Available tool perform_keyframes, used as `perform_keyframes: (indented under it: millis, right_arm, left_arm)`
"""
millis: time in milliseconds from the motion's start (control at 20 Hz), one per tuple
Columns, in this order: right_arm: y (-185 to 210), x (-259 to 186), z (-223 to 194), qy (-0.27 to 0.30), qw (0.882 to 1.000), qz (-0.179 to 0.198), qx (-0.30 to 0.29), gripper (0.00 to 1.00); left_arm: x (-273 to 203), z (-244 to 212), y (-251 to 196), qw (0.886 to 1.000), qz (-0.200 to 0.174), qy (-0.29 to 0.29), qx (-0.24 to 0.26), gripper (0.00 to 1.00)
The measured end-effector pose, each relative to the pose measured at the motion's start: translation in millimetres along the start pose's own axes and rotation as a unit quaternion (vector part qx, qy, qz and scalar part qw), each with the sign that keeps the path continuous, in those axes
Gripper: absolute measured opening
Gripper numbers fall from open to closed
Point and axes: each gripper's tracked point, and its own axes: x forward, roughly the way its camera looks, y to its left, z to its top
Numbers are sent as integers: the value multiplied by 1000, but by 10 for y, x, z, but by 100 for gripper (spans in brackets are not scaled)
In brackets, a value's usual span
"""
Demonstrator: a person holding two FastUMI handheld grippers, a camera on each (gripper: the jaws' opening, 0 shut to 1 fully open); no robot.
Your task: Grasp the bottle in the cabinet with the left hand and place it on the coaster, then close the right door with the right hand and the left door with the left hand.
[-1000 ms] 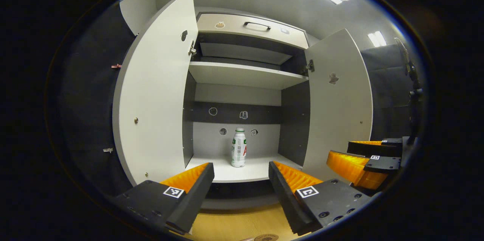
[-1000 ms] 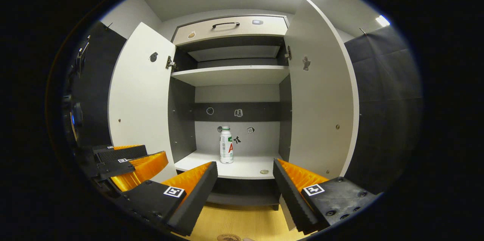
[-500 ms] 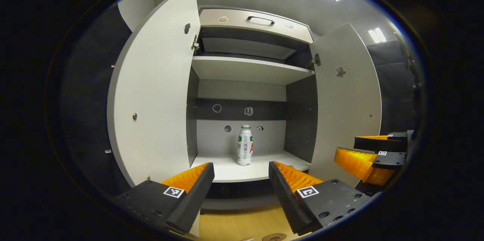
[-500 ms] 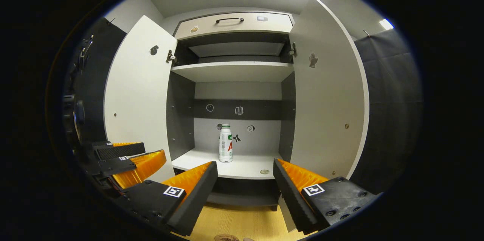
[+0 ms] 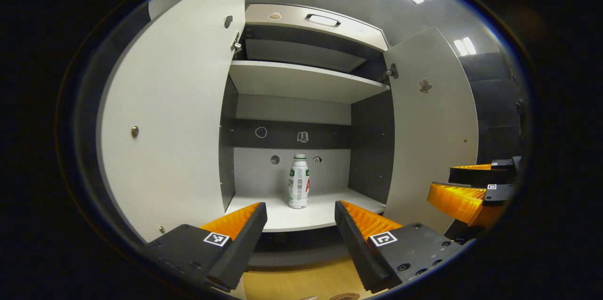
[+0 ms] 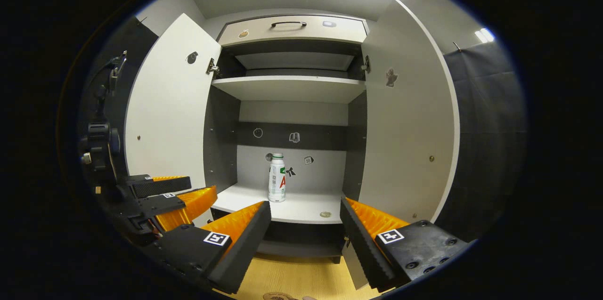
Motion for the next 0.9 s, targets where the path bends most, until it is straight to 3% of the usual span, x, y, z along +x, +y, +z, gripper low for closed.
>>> perform_keyframes:
  millis: [400,750,900]
  right_arm:
    - [-123,458,-123,-4,999,48,5,98]
    - [-144,670,-308,3,997,73,-31,98]
    - [-58,742,-368,14,996,90,-15,98]
  left_arm:
    - [1238,-5,39,999,11,-47,13,92]
    - [2201,-304,-24,999,2,-42,29,92]
    - [2511,-411,61,998,14,-38,44,89]
